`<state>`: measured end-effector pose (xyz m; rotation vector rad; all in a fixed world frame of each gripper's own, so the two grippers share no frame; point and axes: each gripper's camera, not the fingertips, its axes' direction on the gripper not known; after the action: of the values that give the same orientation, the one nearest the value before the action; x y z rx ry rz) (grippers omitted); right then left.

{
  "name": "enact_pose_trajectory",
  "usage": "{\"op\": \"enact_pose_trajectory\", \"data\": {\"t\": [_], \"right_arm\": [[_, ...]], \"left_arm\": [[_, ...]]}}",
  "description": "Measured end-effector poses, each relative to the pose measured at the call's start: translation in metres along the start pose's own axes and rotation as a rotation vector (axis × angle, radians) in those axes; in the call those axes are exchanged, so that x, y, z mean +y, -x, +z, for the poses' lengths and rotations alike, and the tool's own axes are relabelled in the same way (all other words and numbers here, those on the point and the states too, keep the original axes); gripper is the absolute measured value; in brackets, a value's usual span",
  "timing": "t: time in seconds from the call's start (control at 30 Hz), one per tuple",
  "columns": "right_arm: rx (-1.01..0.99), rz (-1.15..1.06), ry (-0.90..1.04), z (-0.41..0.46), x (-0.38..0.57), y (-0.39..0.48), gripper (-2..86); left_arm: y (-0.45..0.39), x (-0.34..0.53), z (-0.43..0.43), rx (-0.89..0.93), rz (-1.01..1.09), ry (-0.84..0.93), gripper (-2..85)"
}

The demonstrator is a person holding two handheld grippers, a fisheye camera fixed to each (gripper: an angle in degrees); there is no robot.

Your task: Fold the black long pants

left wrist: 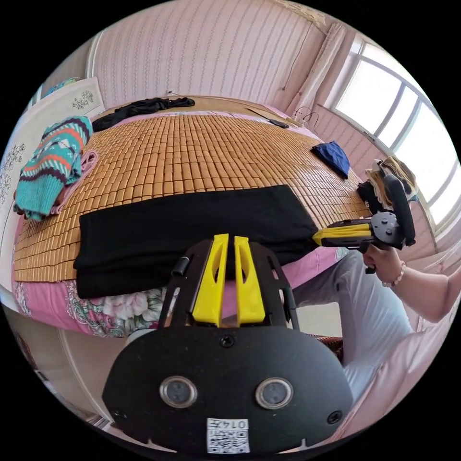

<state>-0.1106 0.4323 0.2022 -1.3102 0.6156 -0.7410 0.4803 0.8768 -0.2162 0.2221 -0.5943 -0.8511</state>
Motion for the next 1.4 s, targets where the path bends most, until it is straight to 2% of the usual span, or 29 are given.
{"op": "enact_pose_trajectory", "data": {"t": [0.03, 0.07, 0.17, 0.23, 0.33, 0.47, 0.53, 0.63, 0.73, 0.87, 1.0, 1.1, 1.17, 1.3, 1.4], "right_arm": [[-0.004, 0.024, 0.057, 0.013, -0.004, -0.002, -0.2], [-0.013, 0.04, 0.014, 0.007, -0.005, -0.001, -0.2], [0.036, 0.018, 0.082, -0.002, -0.019, 0.001, -0.3], [0.052, -0.008, 0.027, -0.017, -0.034, 0.005, -0.3], [-0.063, -0.154, -0.055, -0.032, -0.085, 0.026, -0.4], [0.003, -0.328, -0.062, -0.004, -0.179, 0.072, -0.4], [-0.04, -0.33, -0.01, 0.016, -0.216, 0.083, -0.4], [0.001, -0.373, 0.187, 0.065, -0.255, 0.095, -0.5], [-0.033, -0.408, 0.288, 0.066, -0.277, 0.09, -0.5], [-0.025, -0.389, 0.28, 0.082, -0.289, 0.075, -0.5], [-0.161, -0.303, 0.225, 0.08, -0.278, 0.043, -0.3], [-0.244, -0.18, 0.02, 0.044, -0.229, -0.001, 0.5], [-0.206, -0.01, -0.102, 0.022, -0.166, -0.046, 2.0], [-0.128, 0.212, -0.066, 0.028, -0.07, -0.1, 7.3], [-0.254, 0.349, -0.006, 0.051, -0.013, -0.125, 8.6]], "left_arm": [[-0.002, -0.002, 0.01, -0.001, -0.011, 0.015, 0.5], [-0.003, -0.004, 0.021, -0.001, -0.022, 0.039, 0.1], [-0.007, 0.002, 0.042, -0.045, 0.017, 0.111, -0.5], [-0.013, 0.003, 0.042, -0.073, 0.058, 0.13, -0.6], [-0.026, 0.0, 0.033, -0.117, 0.116, 0.139, -0.8], [-0.022, -0.002, 0.024, -0.166, 0.079, 0.106, -0.9], [-0.013, 0.001, 0.038, -0.135, 0.048, 0.175, -0.9], [-0.012, 0.006, 0.041, -0.109, 0.054, 0.162, -1.0], [-0.019, 0.003, 0.042, -0.13, 0.096, 0.176, -1.0], [-0.019, 0.008, 0.043, -0.111, 0.11, 0.2, -0.9], [-0.02, 0.007, 0.043, -0.099, 0.111, 0.189, -0.6], [-0.024, 0.011, 0.028, -0.053, 0.133, 0.109, 1.3], [-0.037, 0.014, 0.013, 0.001, 0.182, 0.024, 4.6], [-0.069, 0.013, 0.012, 0.115, 0.266, -0.028, 9.7], [-0.103, 0.009, 0.027, 0.19, 0.356, 0.012, 11.5]]}}
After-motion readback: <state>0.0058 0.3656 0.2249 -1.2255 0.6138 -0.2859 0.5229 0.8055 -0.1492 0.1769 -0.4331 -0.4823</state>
